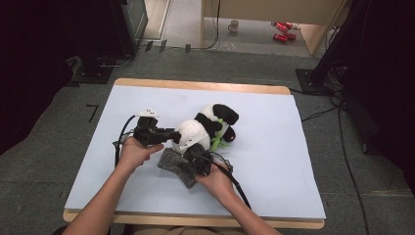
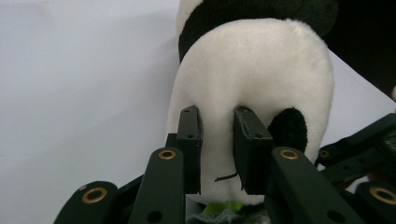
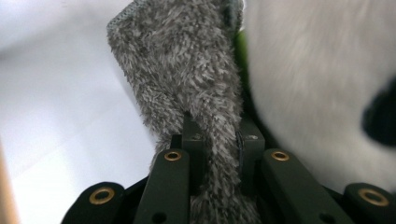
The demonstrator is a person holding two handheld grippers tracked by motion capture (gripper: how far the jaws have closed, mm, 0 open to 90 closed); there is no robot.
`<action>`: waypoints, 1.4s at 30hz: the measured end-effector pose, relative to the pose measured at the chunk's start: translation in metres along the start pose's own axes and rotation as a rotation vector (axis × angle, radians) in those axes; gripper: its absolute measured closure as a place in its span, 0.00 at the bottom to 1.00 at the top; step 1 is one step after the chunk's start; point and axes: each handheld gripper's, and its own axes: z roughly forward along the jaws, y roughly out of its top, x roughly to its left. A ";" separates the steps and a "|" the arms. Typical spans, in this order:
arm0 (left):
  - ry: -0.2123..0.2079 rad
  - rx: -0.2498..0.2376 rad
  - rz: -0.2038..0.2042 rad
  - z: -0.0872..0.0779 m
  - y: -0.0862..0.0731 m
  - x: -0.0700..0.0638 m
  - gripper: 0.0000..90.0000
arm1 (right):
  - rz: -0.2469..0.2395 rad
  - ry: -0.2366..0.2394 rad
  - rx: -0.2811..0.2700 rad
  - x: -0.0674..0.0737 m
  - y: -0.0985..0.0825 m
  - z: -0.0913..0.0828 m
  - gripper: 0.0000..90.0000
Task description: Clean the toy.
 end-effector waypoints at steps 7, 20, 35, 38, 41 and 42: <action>0.024 -0.009 -0.022 -0.002 0.001 0.011 0.84 | 0.002 0.049 -0.050 -0.003 0.009 -0.033 0.87; 0.030 -0.066 -0.058 -0.005 0.002 0.030 0.82 | 0.089 -0.031 -0.193 -0.037 0.003 -0.084 0.87; 0.024 -0.080 -0.036 -0.025 -0.007 0.035 0.49 | 0.117 -0.076 -0.196 -0.058 0.001 -0.062 0.86; 0.018 -0.077 -0.020 -0.029 -0.011 0.032 0.47 | 0.122 -0.079 -0.199 -0.059 0.002 -0.062 0.85; -0.025 -0.089 -0.016 -0.032 -0.013 0.029 0.43 | 0.118 -0.081 -0.208 -0.060 0.003 -0.060 0.85; -0.043 -0.085 -0.014 -0.030 -0.014 0.027 0.42 | 0.122 -0.078 -0.207 -0.060 0.004 -0.060 0.85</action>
